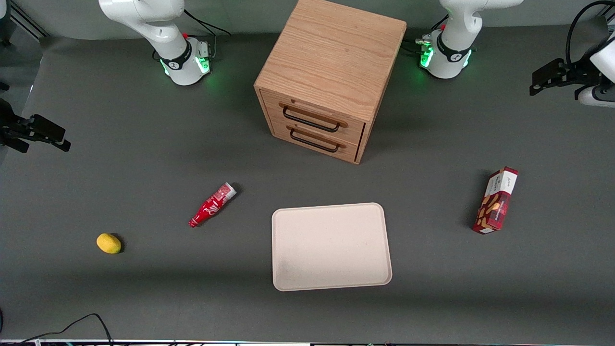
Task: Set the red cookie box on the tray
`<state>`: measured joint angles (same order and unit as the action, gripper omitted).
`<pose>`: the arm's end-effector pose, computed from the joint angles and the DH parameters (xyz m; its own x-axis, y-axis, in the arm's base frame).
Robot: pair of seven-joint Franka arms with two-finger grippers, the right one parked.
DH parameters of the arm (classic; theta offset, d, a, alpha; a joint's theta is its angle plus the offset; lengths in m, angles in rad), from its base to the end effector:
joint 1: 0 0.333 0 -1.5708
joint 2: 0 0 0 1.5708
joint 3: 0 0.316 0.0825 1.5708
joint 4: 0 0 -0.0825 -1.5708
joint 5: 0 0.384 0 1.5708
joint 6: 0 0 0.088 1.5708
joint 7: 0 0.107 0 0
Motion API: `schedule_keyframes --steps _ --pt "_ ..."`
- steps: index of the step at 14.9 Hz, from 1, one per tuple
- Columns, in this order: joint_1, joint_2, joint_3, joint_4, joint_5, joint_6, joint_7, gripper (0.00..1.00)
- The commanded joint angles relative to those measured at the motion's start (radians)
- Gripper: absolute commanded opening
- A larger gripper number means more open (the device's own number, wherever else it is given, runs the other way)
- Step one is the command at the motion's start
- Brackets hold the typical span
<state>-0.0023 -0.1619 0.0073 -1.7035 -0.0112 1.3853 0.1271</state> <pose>0.4822 0.0014 0.6325 0.9804 -0.1242 -0.1528 -0.1207 -0.9922 0.0320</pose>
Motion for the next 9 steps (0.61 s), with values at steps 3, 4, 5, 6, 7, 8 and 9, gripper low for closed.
schedule_keyframes --steps 3,4,5,6,7,8,9 --pt "-0.001 0.007 -0.003 0.031 0.013 -0.026 -0.023 1.0" --pt "-0.001 0.01 -0.003 0.031 0.013 -0.025 -0.024 1.0" --pt "-0.001 0.012 -0.004 0.031 0.013 -0.025 -0.024 1.0" --pt "-0.001 0.012 -0.004 0.031 0.013 -0.026 -0.023 1.0" --pt "-0.001 0.013 -0.004 0.031 0.013 -0.026 -0.024 1.0" --pt "-0.001 0.013 -0.004 0.031 0.013 -0.026 -0.024 1.0" --pt "-0.001 0.013 -0.004 0.031 0.013 -0.025 -0.023 1.0"
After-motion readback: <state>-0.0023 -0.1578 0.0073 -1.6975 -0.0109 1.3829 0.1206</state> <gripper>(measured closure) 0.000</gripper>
